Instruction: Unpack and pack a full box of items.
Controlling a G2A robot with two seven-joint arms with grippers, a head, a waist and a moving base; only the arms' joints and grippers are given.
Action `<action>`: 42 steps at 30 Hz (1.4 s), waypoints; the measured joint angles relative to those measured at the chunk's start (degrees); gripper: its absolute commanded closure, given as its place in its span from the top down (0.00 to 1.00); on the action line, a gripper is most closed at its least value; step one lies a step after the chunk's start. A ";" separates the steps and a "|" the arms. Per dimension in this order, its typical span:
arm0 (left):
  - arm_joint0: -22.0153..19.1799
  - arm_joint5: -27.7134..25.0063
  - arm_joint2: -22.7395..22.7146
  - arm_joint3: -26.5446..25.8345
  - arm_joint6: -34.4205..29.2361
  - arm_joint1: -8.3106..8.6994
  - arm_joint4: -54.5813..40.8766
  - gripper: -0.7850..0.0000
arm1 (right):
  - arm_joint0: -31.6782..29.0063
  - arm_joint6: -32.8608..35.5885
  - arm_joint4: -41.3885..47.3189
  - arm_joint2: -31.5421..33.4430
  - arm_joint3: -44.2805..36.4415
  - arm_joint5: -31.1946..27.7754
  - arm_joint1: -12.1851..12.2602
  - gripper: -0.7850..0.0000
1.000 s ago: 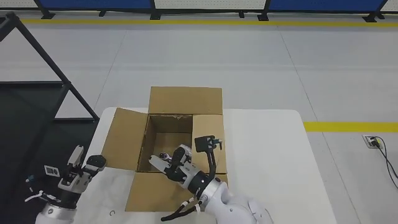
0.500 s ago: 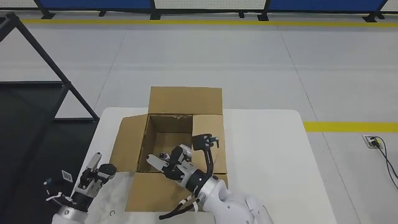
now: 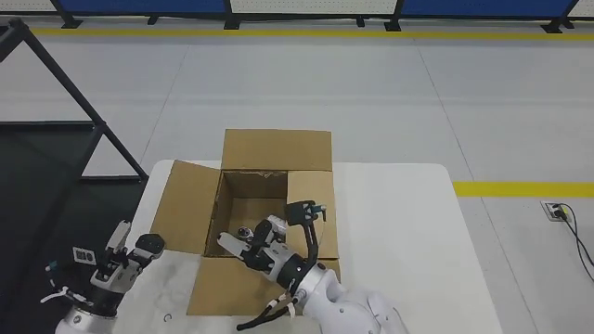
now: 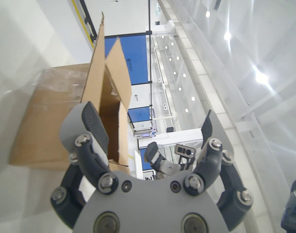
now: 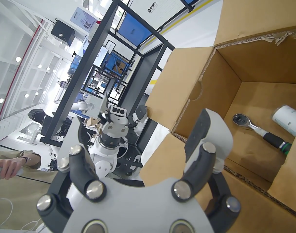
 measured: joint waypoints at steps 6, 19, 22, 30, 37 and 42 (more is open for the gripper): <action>2.36 4.32 -1.73 -9.18 -3.54 0.23 -3.45 1.00 | -4.29 1.13 -0.73 1.81 -4.86 -0.46 0.96 1.00; -6.69 24.92 8.47 -14.78 -7.69 1.25 -0.49 1.00 | -21.39 6.02 3.92 12.02 -17.38 -10.82 4.39 1.00; -11.23 26.93 13.72 -10.95 -8.16 1.19 0.56 1.00 | -24.40 6.95 6.30 13.88 -17.52 -15.99 5.12 1.00; -12.42 27.40 15.33 -9.71 -8.62 1.20 1.29 1.00 | -25.04 6.66 6.57 14.23 -17.35 -16.37 5.24 1.00; -13.04 27.89 15.60 -8.07 -6.63 1.27 3.55 1.00 | -24.93 6.26 6.57 14.03 -17.25 -16.27 5.27 1.00; -19.16 29.77 19.93 -3.35 -6.26 1.29 8.15 1.00 | -24.02 3.62 7.68 13.16 -17.18 -14.95 5.46 1.00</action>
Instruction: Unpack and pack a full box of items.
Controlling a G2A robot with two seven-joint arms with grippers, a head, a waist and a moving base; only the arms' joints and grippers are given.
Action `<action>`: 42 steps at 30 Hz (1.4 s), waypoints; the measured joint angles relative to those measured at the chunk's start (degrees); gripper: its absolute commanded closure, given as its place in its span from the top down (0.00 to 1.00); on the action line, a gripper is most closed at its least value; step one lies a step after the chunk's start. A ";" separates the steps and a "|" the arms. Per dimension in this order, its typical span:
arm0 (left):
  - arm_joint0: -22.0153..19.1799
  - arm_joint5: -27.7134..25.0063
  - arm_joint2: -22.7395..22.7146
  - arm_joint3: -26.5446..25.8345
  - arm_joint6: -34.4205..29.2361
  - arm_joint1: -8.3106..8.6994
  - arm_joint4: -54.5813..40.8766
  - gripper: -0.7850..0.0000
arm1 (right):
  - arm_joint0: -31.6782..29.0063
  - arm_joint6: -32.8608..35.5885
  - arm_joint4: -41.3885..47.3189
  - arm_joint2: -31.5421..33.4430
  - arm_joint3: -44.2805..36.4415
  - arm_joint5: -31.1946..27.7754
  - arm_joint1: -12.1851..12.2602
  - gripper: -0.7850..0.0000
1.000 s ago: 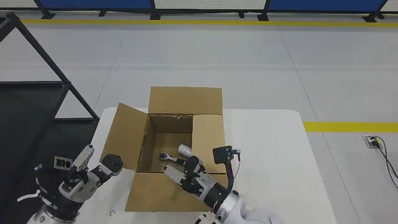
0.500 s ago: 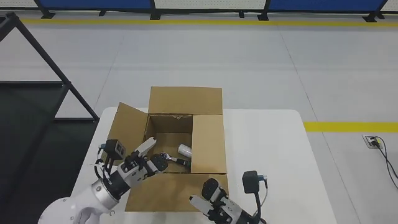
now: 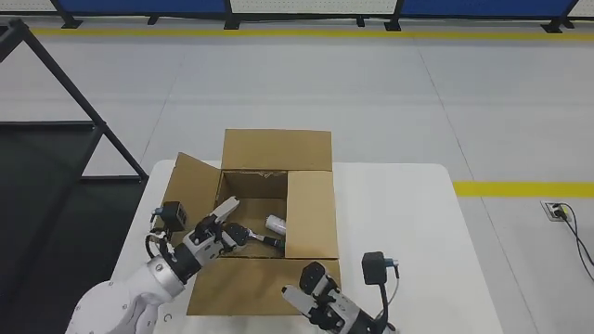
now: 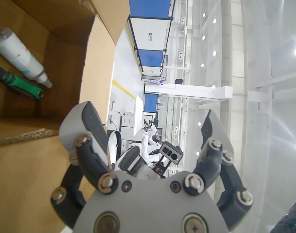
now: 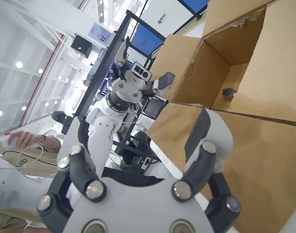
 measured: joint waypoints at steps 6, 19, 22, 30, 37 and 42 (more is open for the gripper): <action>-9.89 1.52 8.25 8.83 -2.74 -0.40 5.99 1.00 | -2.33 -2.27 3.34 2.10 -1.13 -0.86 0.66 1.00; -24.18 -0.15 24.77 26.04 -2.17 -3.31 11.99 1.00 | -8.67 -6.61 4.86 4.82 -3.19 -3.41 2.13 1.00; -25.21 -1.12 25.81 25.95 -1.46 -3.80 11.14 1.00 | -8.88 -6.59 5.29 5.46 -2.98 -3.61 2.45 1.00; -25.89 -1.84 25.61 19.93 -0.75 -4.26 9.17 1.00 | -7.13 -7.52 4.34 5.18 -2.31 -2.26 3.01 1.00; -29.94 -1.94 28.71 19.59 3.39 -5.98 6.08 1.00 | -5.54 -13.19 0.52 3.62 -2.06 -0.90 3.17 1.00; -34.24 -2.77 32.71 23.20 6.24 -7.94 3.30 1.00 | -5.92 -19.04 -1.24 3.12 -2.36 0.29 3.16 1.00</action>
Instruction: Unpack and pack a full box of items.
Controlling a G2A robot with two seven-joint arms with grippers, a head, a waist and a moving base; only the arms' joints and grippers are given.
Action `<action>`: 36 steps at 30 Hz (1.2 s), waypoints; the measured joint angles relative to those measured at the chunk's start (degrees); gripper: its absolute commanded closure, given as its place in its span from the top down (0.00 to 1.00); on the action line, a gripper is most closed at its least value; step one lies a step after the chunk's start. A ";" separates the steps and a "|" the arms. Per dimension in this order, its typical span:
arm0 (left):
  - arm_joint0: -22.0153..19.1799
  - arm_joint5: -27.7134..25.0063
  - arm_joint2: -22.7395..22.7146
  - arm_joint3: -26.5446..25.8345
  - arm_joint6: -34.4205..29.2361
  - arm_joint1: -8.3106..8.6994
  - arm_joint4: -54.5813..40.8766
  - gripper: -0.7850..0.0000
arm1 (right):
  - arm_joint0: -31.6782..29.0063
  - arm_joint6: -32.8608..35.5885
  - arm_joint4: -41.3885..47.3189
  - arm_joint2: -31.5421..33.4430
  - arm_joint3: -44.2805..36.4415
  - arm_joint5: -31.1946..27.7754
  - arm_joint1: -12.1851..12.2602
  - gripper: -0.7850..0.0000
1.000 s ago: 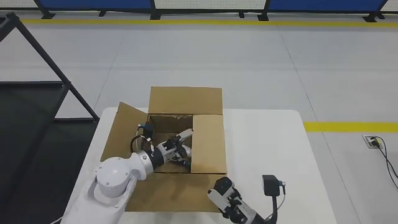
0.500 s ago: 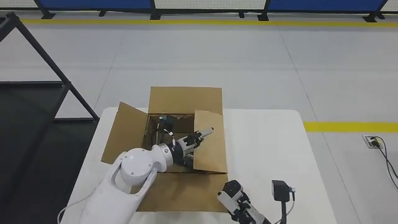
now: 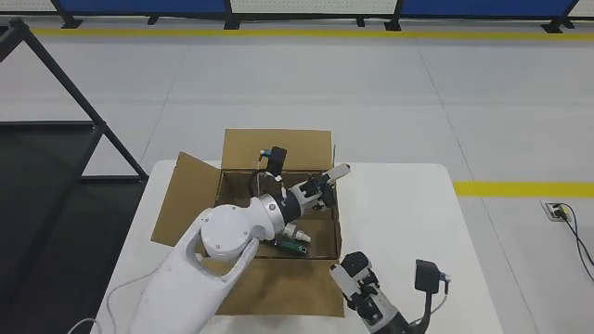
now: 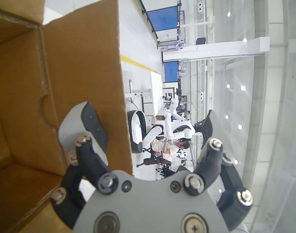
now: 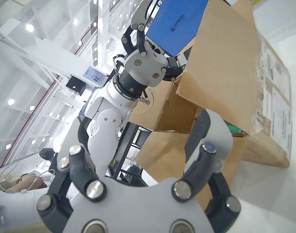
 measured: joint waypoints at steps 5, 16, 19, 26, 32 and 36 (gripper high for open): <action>-5.14 -0.39 4.96 6.80 1.19 -2.52 -2.75 1.00 | -1.73 -4.74 -1.96 -0.12 -1.20 0.53 0.14 1.00; -8.32 -3.48 9.46 12.74 1.34 -5.90 -5.34 1.00 | -3.33 -8.09 -3.09 0.12 -2.23 2.81 0.56 1.00; -7.25 -3.65 8.52 11.79 1.34 -5.73 -4.33 1.00 | -2.99 -7.55 -3.95 -0.63 -2.16 3.93 0.65 1.00; -6.72 -3.88 8.17 11.15 1.69 -5.65 -3.96 1.00 | -2.89 -7.01 -5.16 -0.98 -2.44 5.43 0.71 1.00; -6.73 -3.88 8.17 11.15 1.69 -5.65 -3.96 1.00 | -1.25 -8.61 -6.48 -1.89 -1.58 7.32 0.58 1.00; -5.00 -4.80 7.21 9.88 1.89 -5.49 -4.21 1.00 | 1.62 -11.42 -7.39 -3.47 -0.16 11.24 0.24 1.00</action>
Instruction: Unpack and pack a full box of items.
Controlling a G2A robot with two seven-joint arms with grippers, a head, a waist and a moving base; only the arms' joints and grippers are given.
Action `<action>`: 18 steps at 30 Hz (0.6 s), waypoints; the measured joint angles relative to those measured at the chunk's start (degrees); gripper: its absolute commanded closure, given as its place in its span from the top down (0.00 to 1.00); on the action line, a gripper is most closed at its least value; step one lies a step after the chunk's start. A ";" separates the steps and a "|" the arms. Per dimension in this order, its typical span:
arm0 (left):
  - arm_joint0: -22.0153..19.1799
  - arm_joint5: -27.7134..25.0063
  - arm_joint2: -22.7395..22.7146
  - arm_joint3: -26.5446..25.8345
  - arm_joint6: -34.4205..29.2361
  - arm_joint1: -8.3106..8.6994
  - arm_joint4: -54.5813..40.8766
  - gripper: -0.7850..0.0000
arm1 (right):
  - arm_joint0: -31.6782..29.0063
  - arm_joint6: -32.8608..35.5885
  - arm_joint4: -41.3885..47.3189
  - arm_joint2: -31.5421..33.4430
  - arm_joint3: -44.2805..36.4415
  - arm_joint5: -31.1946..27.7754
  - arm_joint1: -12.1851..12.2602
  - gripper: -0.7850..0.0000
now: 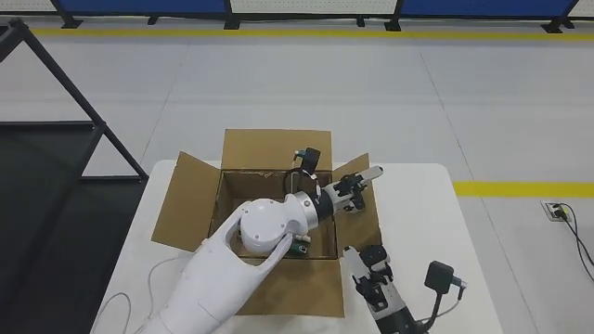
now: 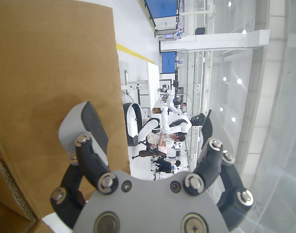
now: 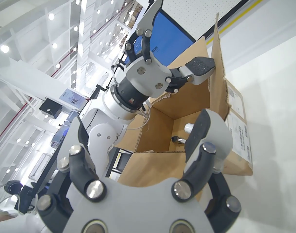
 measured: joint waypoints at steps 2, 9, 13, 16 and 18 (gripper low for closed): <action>1.27 -0.44 -1.18 -1.18 -0.06 0.26 0.30 1.00 | 1.25 -1.37 -0.77 -0.44 0.77 1.98 -0.14 1.00; 5.00 -1.10 -4.45 -5.76 0.49 1.03 2.47 1.00 | 3.59 -2.01 -0.20 -0.24 3.08 6.19 -0.31 1.00; 7.64 -1.41 -6.90 -9.45 1.58 1.61 4.14 1.00 | 4.12 -3.48 0.30 0.20 4.11 7.28 -0.37 1.00; 10.38 -1.76 -9.48 -13.05 2.58 2.22 5.30 1.00 | 4.24 -4.20 0.73 0.74 4.63 8.04 -0.38 1.00; 12.37 -1.96 -11.39 -15.36 3.23 2.68 6.19 1.00 | 4.65 -4.05 1.17 1.15 5.15 8.71 -0.38 1.00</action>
